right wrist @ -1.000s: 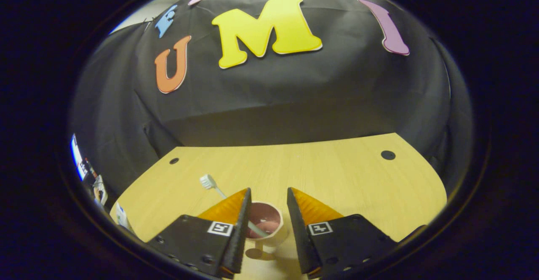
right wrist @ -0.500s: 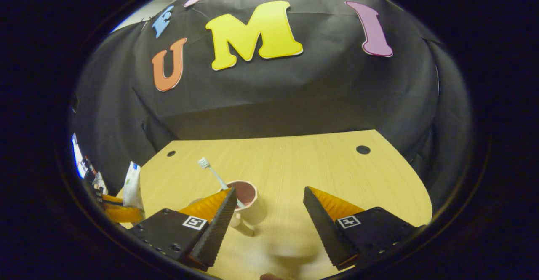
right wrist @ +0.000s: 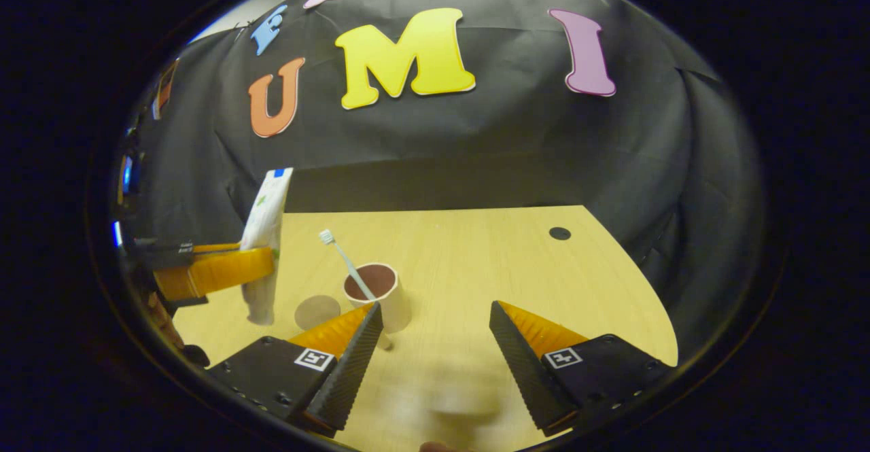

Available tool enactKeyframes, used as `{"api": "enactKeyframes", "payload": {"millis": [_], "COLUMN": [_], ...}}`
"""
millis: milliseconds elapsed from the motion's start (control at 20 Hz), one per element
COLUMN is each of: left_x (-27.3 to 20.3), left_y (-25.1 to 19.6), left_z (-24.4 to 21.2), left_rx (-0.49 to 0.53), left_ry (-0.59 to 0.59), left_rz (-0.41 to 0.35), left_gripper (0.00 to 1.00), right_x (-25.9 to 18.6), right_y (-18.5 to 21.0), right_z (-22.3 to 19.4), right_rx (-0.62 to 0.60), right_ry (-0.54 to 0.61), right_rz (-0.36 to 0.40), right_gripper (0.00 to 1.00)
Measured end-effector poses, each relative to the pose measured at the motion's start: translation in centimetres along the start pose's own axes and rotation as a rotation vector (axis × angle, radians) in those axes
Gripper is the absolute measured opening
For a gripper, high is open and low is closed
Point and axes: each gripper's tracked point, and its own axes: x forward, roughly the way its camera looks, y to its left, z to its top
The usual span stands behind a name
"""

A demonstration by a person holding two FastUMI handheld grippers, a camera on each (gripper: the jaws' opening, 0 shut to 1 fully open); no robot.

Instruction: Put the toothbrush and toothpaste on the desktop into the cup, then pick up the cup and place it on the coaster on the desktop.

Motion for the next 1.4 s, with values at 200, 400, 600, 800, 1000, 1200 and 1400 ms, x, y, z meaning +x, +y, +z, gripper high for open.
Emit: {"api": "enactKeyframes", "payload": {"millis": [200, 400, 600, 800, 1000, 1200, 1400], "left_x": [2.8, 5.0, 6.7, 8.3, 9.9, 11.2, 11.8], "left_y": [-1.1, -2.0, -2.2, -2.2, -1.9, -1.3, -1.3], "left_z": [1.4, 2.4, 2.8, 1.9, -0.3, -1.4, -2.0], "left_rx": [-0.024, -0.033, -0.038, -0.029, -0.022, -0.016, -0.019], "left_ry": [-0.063, -0.113, -0.148, -0.154, -0.127, -0.116, -0.119], "left_rz": [-0.037, -0.065, -0.068, -0.057, -0.027, 0.009, 0.022], "left_gripper": [0.12, 0.13, 0.13, 0.12, 0.13, 0.13, 0.13], "right_x": [-1.4, -1.9, -2.1, -2.0, -1.7, -1.3, -1.0], "right_y": [-1.4, -2.2, -2.2, -1.8, -2.0, -2.3, -2.6], "right_z": [-0.3, -0.3, -0.8, -1.9, -2.7, -3.1, -2.9], "right_rx": [0.015, 0.041, 0.051, 0.045, 0.036, 0.04, 0.053], "right_ry": [-0.009, -0.028, -0.048, -0.047, -0.043, -0.042, -0.046], "right_rz": [-0.03, -0.041, -0.031, -0.012, -0.007, 0.002, 0.003], "right_gripper": [0.93, 0.93, 0.96, 0.96, 0.96, 0.96, 0.96]}}
